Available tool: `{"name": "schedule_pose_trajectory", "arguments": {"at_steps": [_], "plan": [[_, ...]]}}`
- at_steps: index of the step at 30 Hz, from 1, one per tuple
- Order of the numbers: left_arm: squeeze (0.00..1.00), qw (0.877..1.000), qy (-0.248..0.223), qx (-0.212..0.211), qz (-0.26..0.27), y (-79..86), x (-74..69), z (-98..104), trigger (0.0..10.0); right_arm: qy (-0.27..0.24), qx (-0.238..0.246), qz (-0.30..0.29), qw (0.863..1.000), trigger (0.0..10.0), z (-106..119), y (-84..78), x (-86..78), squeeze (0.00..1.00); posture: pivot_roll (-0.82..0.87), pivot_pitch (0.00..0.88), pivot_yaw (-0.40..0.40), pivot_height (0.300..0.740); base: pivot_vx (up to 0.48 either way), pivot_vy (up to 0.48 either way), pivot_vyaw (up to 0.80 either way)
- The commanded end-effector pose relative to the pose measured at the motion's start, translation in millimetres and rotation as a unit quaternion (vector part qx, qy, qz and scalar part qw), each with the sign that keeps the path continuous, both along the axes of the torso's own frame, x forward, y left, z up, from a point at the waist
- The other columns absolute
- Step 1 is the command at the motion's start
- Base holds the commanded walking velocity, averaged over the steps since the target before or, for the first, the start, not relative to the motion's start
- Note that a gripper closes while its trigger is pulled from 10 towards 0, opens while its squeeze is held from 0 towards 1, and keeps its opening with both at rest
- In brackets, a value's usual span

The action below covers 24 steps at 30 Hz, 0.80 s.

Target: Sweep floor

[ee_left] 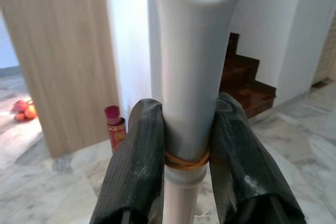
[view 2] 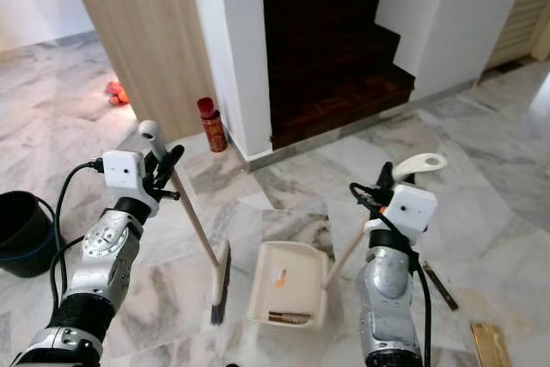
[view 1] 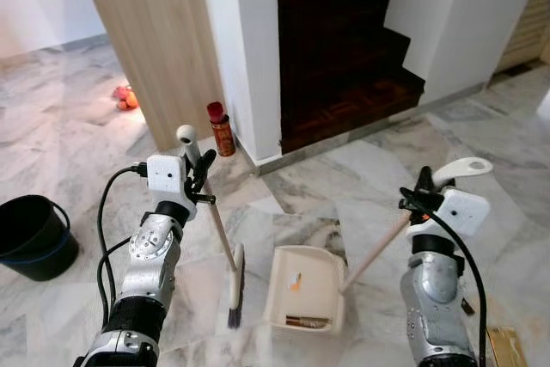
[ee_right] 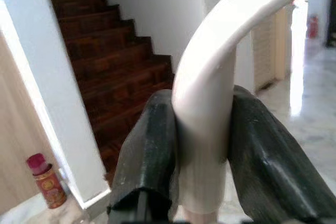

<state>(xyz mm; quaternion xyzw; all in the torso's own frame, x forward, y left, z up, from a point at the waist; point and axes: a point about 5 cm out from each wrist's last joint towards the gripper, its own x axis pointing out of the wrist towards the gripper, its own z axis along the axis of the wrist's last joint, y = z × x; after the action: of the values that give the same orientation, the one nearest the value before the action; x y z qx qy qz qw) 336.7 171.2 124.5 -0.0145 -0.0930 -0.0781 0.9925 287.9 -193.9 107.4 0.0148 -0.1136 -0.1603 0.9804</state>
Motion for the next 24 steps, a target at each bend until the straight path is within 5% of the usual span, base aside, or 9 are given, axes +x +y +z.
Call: {"name": "schedule_pose_trajectory", "arguments": {"at_steps": [1,24], "plan": [[0.00,1.000,-0.020,0.008,0.001,3.0,3.0,10.6,10.0,-0.028,0.006,0.006,1.000,10.0,12.4,5.5,4.2,0.00,-0.06,0.000,0.078,0.740,0.000,0.000,0.00],[0.00,1.000,-0.012,0.001,0.010,3.6,-2.2,4.6,10.0,-0.022,0.007,0.024,0.999,10.0,13.3,8.9,7.6,0.00,-0.02,0.000,0.037,0.740,0.000,0.000,0.00]]}}
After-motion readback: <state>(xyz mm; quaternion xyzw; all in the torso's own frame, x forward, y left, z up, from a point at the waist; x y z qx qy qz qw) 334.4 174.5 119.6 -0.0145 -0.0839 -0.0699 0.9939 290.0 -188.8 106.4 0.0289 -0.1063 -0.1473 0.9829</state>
